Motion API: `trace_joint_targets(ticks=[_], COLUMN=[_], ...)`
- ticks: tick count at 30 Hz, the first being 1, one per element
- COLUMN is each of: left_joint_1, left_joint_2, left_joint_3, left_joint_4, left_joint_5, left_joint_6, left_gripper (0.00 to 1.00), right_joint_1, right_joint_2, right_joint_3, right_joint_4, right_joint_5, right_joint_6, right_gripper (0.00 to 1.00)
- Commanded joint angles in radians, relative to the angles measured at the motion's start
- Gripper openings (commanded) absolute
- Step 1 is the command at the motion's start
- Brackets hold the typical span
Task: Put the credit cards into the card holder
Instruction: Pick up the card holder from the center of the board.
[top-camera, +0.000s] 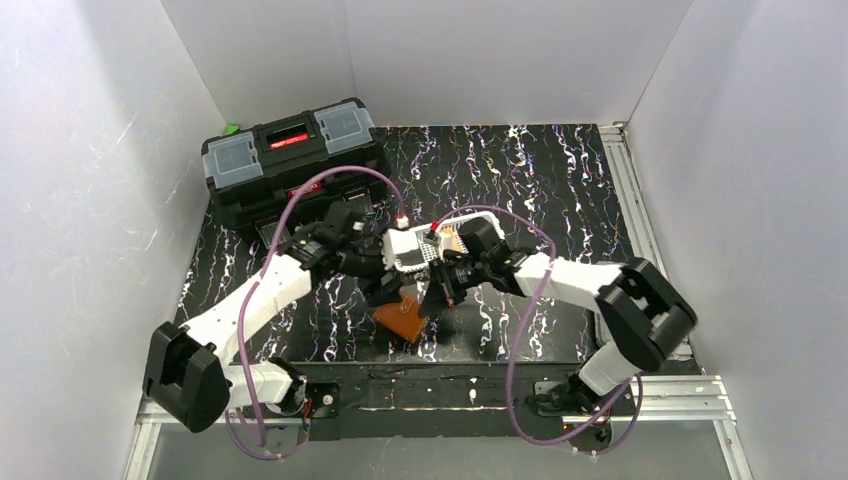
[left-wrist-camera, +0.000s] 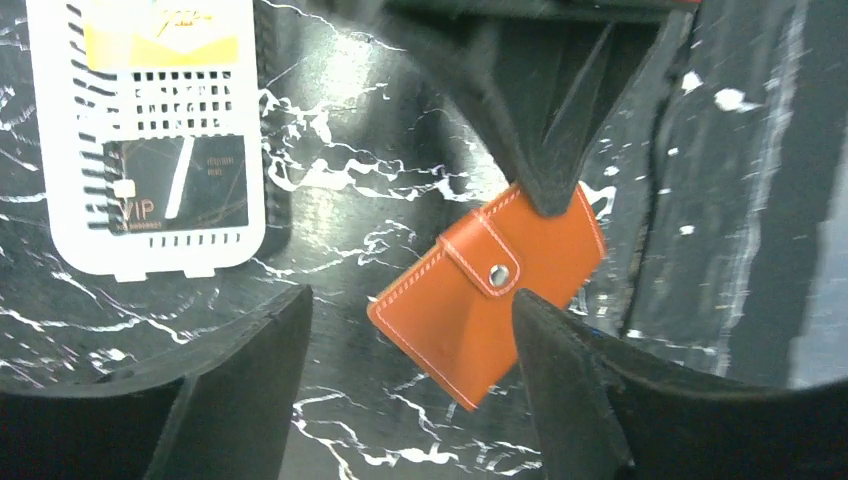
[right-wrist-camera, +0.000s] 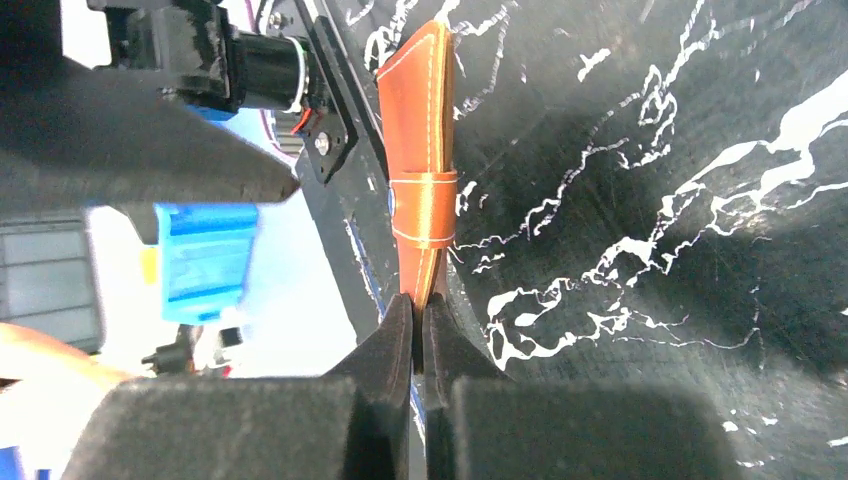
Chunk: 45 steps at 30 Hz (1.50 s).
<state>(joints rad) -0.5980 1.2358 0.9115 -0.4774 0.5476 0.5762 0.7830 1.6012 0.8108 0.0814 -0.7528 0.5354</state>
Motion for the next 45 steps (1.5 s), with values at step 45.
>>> trace_joint_targets(ticks=[45], left_joint_1=[0.342], left_joint_2=[-0.306], left_joint_3=[-0.163], left_joint_4=[0.785], left_joint_5=[0.547], left_joint_6=[-1.313], left_gripper=[0.76], right_joint_1=[0.071], right_joint_2=[-0.544], right_joint_3=[0.082], right_joint_4=[0.186], right_joint_5=[0.369], right_joint_6=[-0.065], right_gripper=[0.01])
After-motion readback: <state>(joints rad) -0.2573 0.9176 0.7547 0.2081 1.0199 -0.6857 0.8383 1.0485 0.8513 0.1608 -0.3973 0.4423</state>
